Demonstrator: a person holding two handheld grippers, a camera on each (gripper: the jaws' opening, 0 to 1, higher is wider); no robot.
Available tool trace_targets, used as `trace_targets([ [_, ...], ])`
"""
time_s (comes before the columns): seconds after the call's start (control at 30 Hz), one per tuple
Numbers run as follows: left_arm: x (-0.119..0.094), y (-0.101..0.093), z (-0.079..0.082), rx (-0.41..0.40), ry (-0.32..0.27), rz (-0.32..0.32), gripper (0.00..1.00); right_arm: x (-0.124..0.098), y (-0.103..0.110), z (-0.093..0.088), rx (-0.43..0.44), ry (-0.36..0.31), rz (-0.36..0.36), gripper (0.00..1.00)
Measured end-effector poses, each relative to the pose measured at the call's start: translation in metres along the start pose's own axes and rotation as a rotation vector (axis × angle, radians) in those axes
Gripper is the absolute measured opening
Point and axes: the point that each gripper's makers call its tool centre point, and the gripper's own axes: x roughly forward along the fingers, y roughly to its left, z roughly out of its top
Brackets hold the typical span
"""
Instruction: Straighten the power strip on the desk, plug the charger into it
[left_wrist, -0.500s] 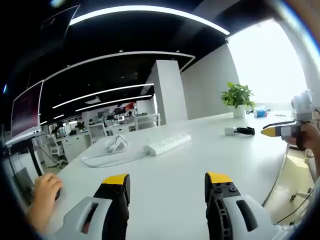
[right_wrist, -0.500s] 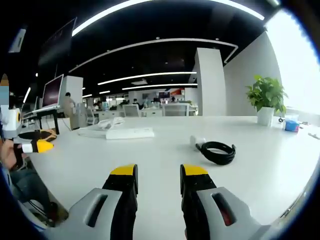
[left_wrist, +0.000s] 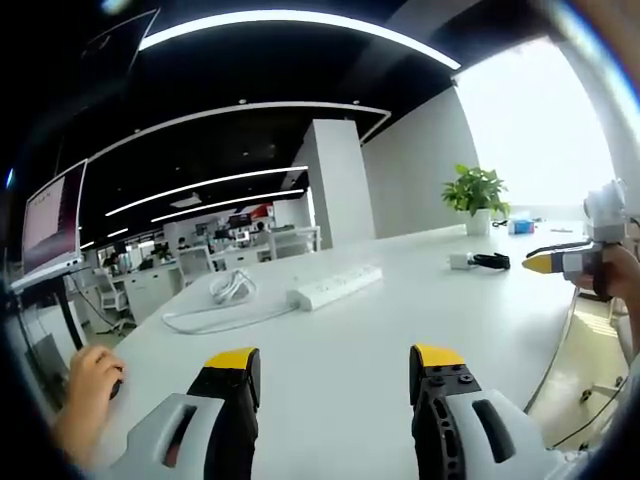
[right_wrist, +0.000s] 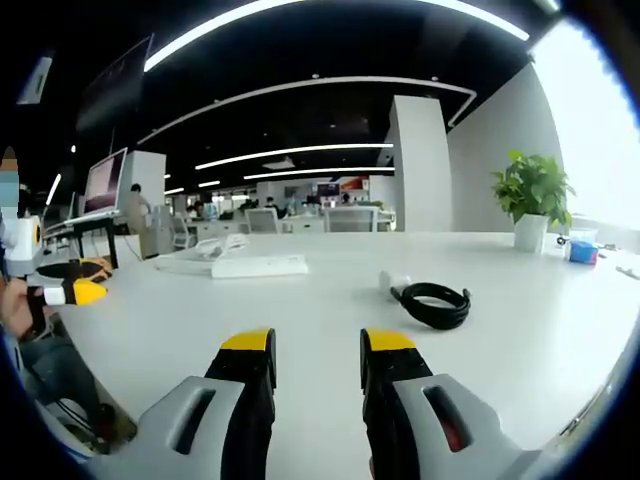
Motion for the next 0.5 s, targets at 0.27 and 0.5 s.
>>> trace_targets([
  [0.27, 0.0000, 0.0005, -0.0006, -0.002, 0.002, 0.002, 0.62, -0.0003, 0.0009, -0.0008, 0.001, 0.000, 0.000, 0.33],
  [0.5, 0.0002, 0.0002, -0.0006, -0.001, 0.003, 0.001, 0.62, -0.0005, 0.0010, -0.0015, 0.000, 0.001, -0.001, 0.33],
])
